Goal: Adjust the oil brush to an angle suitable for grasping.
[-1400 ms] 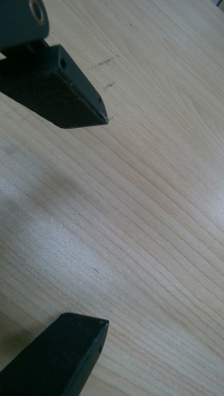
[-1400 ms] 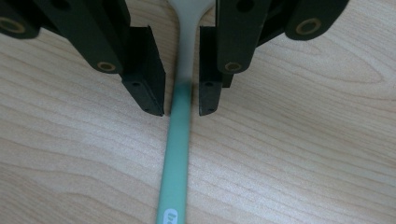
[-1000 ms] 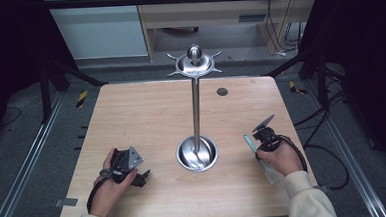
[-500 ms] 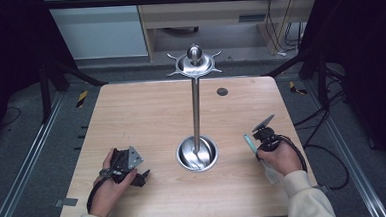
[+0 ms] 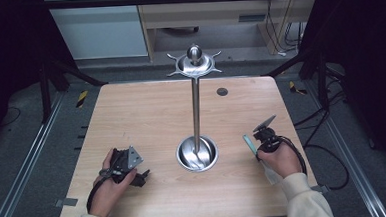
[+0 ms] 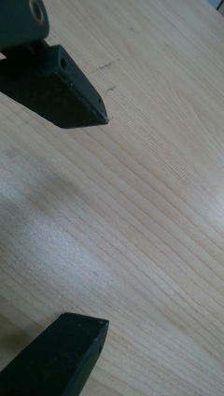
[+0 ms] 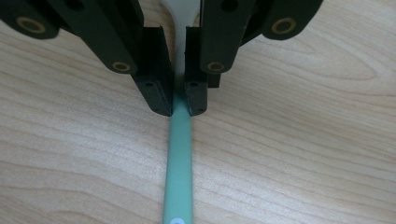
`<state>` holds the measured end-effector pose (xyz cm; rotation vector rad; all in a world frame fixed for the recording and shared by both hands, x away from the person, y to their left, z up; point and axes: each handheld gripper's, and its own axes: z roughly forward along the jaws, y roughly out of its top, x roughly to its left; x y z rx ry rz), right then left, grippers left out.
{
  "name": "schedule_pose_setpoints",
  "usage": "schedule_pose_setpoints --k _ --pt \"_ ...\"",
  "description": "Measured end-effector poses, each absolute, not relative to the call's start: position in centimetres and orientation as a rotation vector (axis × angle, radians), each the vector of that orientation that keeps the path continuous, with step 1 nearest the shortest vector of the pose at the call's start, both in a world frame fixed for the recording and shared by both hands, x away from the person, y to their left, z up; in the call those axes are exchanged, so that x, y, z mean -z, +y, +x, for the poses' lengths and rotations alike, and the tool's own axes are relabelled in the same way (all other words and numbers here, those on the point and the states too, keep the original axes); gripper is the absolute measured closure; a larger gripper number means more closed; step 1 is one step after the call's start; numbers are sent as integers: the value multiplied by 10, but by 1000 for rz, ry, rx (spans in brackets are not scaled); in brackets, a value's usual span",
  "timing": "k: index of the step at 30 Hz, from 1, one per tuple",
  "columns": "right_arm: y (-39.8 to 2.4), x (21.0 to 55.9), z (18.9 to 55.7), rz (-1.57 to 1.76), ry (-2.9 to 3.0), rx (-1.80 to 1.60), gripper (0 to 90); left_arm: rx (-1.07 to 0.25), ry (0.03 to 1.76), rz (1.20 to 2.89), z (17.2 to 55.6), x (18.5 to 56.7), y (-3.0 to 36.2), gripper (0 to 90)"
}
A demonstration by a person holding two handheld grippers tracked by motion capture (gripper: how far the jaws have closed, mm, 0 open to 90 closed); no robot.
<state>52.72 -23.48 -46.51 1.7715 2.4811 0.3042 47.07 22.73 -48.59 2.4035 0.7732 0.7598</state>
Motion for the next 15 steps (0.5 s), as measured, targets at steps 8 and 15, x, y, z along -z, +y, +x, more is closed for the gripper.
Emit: schedule_pose_setpoints --k 8,15 --pt "-242 444 529 1743 2439 -367 821 -760 773 2406 471 486 228 31" --pt "-245 419 527 1655 2391 -514 821 -763 781 2400 472 486 229 31"
